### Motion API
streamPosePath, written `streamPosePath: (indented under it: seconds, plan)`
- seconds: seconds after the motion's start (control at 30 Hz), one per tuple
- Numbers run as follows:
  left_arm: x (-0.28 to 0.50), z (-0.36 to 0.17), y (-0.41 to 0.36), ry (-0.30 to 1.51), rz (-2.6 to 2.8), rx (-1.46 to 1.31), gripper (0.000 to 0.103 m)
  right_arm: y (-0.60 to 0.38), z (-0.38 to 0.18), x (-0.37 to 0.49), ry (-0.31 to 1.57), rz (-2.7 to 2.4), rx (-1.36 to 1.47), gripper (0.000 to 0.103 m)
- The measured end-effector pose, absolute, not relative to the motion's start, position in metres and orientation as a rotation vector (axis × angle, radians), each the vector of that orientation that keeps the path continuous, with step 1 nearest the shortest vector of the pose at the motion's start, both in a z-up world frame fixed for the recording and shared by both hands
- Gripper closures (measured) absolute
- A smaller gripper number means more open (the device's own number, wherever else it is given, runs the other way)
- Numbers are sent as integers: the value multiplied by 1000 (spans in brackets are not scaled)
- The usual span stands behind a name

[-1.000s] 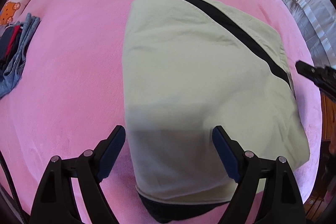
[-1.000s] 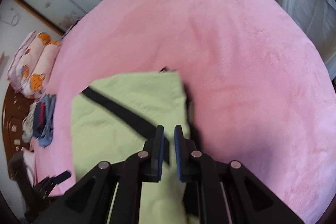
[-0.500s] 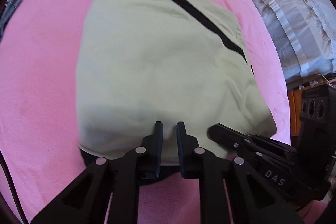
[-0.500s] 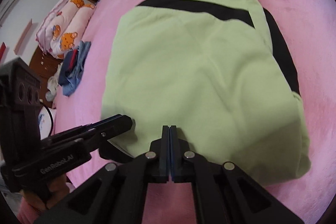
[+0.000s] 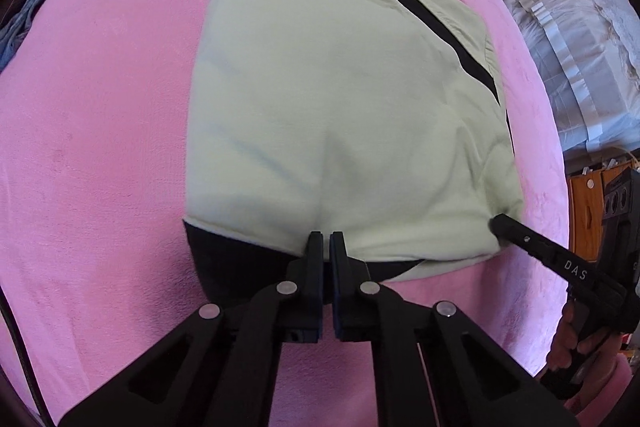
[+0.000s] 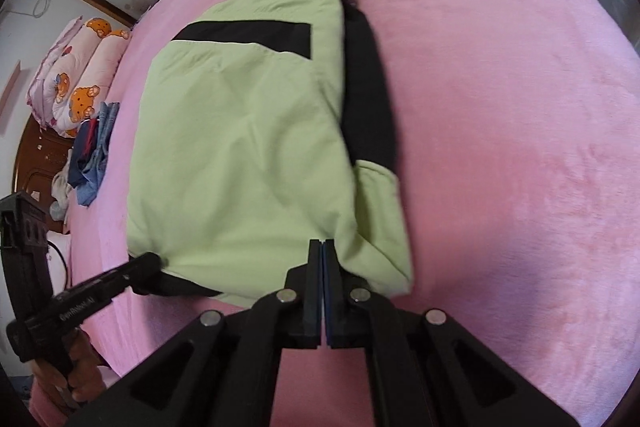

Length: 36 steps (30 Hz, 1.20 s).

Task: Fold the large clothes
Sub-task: 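Press and smooth the green bundle flat with both open grippers, then grasp the bundle's black edge with the right gripper while the left gripper grips the green side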

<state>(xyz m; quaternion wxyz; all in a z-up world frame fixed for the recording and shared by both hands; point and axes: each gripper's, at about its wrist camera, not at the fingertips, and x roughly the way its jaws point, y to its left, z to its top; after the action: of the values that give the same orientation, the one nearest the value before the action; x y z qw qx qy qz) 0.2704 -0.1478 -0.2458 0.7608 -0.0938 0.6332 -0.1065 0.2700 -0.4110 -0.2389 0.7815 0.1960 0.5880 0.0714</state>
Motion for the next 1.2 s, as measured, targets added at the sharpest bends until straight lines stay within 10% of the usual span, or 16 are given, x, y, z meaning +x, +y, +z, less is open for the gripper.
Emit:
streamPosePath:
  seconds: [0.83,1.2]
  plan:
    - [249,-221,-124,1373,-204,-115,99,-501,-241,231,1302,63,689,102]
    - [301,-219,-84,1395,-158,-204,48,-521,-254,275,1255,124,932,55]
